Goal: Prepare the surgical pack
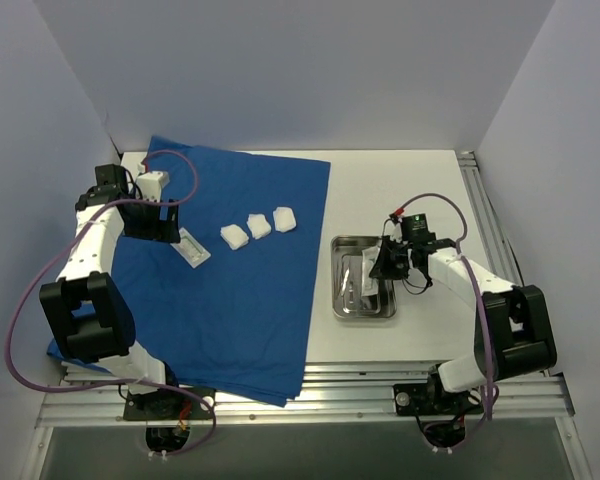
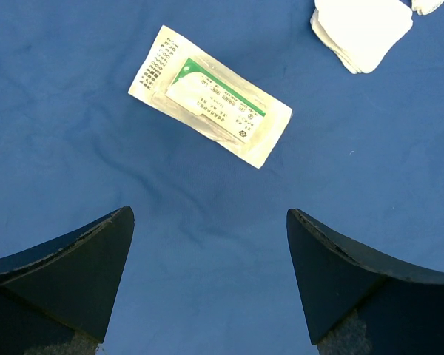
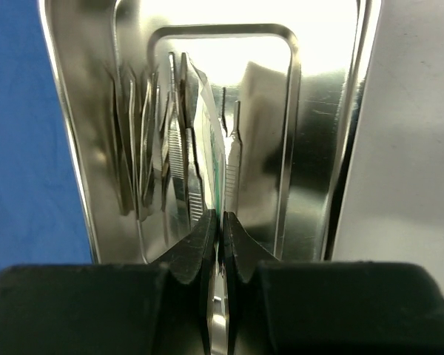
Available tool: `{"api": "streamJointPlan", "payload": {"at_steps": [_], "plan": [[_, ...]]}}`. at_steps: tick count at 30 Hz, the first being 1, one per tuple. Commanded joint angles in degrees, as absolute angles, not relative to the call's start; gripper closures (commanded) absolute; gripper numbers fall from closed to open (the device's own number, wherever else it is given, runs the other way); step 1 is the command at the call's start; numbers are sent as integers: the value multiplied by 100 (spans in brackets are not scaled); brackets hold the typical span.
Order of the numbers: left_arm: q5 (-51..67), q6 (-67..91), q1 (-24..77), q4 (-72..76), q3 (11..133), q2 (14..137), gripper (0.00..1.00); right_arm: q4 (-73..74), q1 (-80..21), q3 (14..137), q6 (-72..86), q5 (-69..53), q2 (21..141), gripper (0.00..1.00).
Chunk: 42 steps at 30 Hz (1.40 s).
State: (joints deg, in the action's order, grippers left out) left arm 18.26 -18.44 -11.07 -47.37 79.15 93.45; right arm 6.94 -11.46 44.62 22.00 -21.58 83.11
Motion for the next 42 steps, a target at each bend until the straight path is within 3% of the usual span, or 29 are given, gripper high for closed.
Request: {"api": "streamJointPlan", "payload": {"at_steps": [1,3,10,14,16,21,26,34,42], "plan": [[1811,-1837,-1125,-4632,7936,9281,6,932,-1090,4623,1995,-2021,8428,100],[1749,-1837,-1125,-4649,7963,9281,6,940,-1090,4676,1960,-2039,8507,100],[1336,-1775,-1116,-4641,7998,9360,5,1221,-1099,4930,1846,-1627,8385,61],[1275,-1793,-1046,-4711,8103,9501,1,1563,-1099,5237,1784,-1215,8262,55],[1248,-1793,-958,-4702,8173,9615,0,1687,-1107,5334,1732,-994,8244,53],[1055,-1802,-791,-4614,8446,10010,21,1872,-1248,5694,1644,-650,8130,52],[722,-1670,-712,-4623,9191,11029,29,1758,-1511,5827,1687,-572,8086,52],[466,-1556,-659,-4851,10230,12382,23,1732,-2021,5819,1758,-176,8288,52],[1195,-1722,-615,-5142,10135,12358,19,1600,-2092,5739,1881,-255,8244,52]]}}
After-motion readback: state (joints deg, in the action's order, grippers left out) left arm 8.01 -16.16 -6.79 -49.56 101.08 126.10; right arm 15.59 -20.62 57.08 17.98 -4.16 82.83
